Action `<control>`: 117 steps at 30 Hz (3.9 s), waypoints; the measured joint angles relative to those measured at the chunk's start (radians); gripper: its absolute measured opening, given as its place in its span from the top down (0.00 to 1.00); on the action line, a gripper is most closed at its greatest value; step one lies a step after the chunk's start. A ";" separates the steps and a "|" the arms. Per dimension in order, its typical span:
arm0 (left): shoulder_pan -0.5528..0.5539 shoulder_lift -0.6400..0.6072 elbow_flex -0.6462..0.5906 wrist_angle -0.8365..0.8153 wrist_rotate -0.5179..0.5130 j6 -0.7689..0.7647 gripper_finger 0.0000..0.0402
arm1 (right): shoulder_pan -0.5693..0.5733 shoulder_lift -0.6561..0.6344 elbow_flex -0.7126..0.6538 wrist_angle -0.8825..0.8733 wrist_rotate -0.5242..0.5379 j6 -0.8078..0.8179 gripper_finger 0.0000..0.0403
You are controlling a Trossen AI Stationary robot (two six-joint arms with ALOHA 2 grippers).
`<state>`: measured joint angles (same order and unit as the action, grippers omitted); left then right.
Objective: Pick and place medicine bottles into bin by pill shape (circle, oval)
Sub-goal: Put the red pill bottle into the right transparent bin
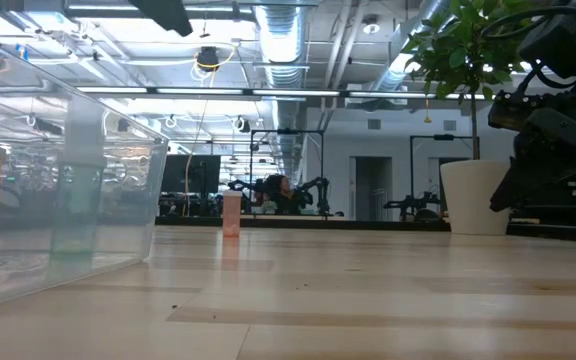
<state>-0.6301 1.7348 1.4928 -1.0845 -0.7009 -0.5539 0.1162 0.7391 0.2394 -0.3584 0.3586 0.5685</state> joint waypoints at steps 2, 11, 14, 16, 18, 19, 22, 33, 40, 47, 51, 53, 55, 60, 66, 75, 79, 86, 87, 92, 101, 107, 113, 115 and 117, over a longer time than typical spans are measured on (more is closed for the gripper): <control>0.023 0.000 0.018 -0.066 -0.034 0.002 0.35 | 0.000 0.000 0.000 0.000 -0.002 0.002 0.42; 0.194 -0.103 -0.020 -0.114 -0.107 0.130 0.32 | 0.000 0.000 0.000 0.002 -0.004 0.007 0.42; 0.266 -0.190 -0.090 0.008 -0.084 0.215 0.31 | 0.000 0.000 0.000 0.002 -0.004 0.007 0.42; 0.329 -0.246 -0.156 0.127 -0.013 0.291 0.31 | 0.000 0.000 0.000 0.002 -0.004 0.007 0.42; 0.405 -0.289 -0.235 0.278 0.090 0.372 0.31 | 0.000 0.000 0.000 0.002 -0.004 0.007 0.42; 0.442 -0.303 -0.272 0.346 0.135 0.413 0.31 | 0.000 0.000 0.000 0.003 -0.004 0.008 0.42; 0.546 -0.325 -0.388 0.535 0.241 0.518 0.31 | 0.000 0.000 0.000 0.003 -0.004 0.008 0.42; 0.780 -0.259 -0.540 0.746 0.522 0.593 0.31 | 0.000 0.000 0.000 0.005 -0.003 0.008 0.42; 0.781 -0.146 -0.541 0.737 0.565 0.621 0.31 | 0.000 0.000 0.000 0.003 -0.003 0.008 0.42; 0.783 -0.093 -0.542 0.734 0.555 0.625 0.32 | 0.000 0.000 0.000 -0.004 -0.002 0.008 0.42; 0.786 -0.100 -0.542 0.730 0.556 0.630 0.35 | 0.000 0.000 0.000 -0.004 -0.002 0.007 0.42; 0.788 -0.103 -0.541 0.731 0.557 0.632 0.39 | 0.000 0.000 0.000 -0.005 -0.002 0.007 0.42; 0.789 -0.103 -0.541 0.726 0.555 0.633 0.44 | 0.000 0.000 0.000 -0.004 -0.002 0.007 0.42; 0.790 -0.103 -0.541 0.724 0.556 0.639 0.57 | 0.000 0.000 0.000 -0.005 -0.002 0.007 0.42; 0.802 -0.103 -0.541 0.720 0.561 0.640 0.69 | 0.000 0.000 0.000 -0.006 -0.002 0.007 0.42; 0.800 -0.103 -0.540 0.719 0.562 0.620 0.76 | 0.000 0.000 0.000 -0.006 -0.002 0.007 0.42; 0.795 -0.115 -0.540 0.711 0.565 0.595 0.74 | 0.000 0.000 0.000 -0.006 -0.002 0.007 0.42; 0.746 -0.205 -0.495 0.627 0.563 0.511 0.75 | 0.000 0.000 0.000 -0.005 -0.002 0.007 0.42; 0.730 -0.223 -0.481 0.606 0.562 0.492 0.75 | 0.000 0.000 0.000 -0.005 -0.002 0.007 0.42; 0.607 -0.332 -0.423 0.509 0.564 0.394 0.74 | 0.000 0.000 0.000 -0.004 -0.002 0.008 0.42; 0.249 -0.489 -0.381 0.460 0.557 0.125 0.74 | 0.000 0.000 0.000 0.004 -0.002 0.008 0.42; 0.058 -0.475 -0.381 0.477 0.448 -0.043 0.74 | 0.000 0.000 0.000 0.009 -0.001 0.028 0.42; -0.045 -0.433 -0.382 0.475 0.338 -0.122 0.74 | 0.000 0.000 0.000 0.011 0.002 0.069 0.42; -0.066 -0.414 -0.382 0.477 0.317 -0.133 0.74 | 0.000 0.000 0.000 0.011 0.002 0.082 0.42; -0.080 -0.391 -0.382 0.474 0.301 -0.137 0.73 | 0.000 0.000 0.000 0.011 0.002 0.087 0.42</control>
<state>-0.7104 1.3440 1.1110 -0.6109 -0.4003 -0.6910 0.1162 0.7391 0.2390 -0.3471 0.3607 0.6552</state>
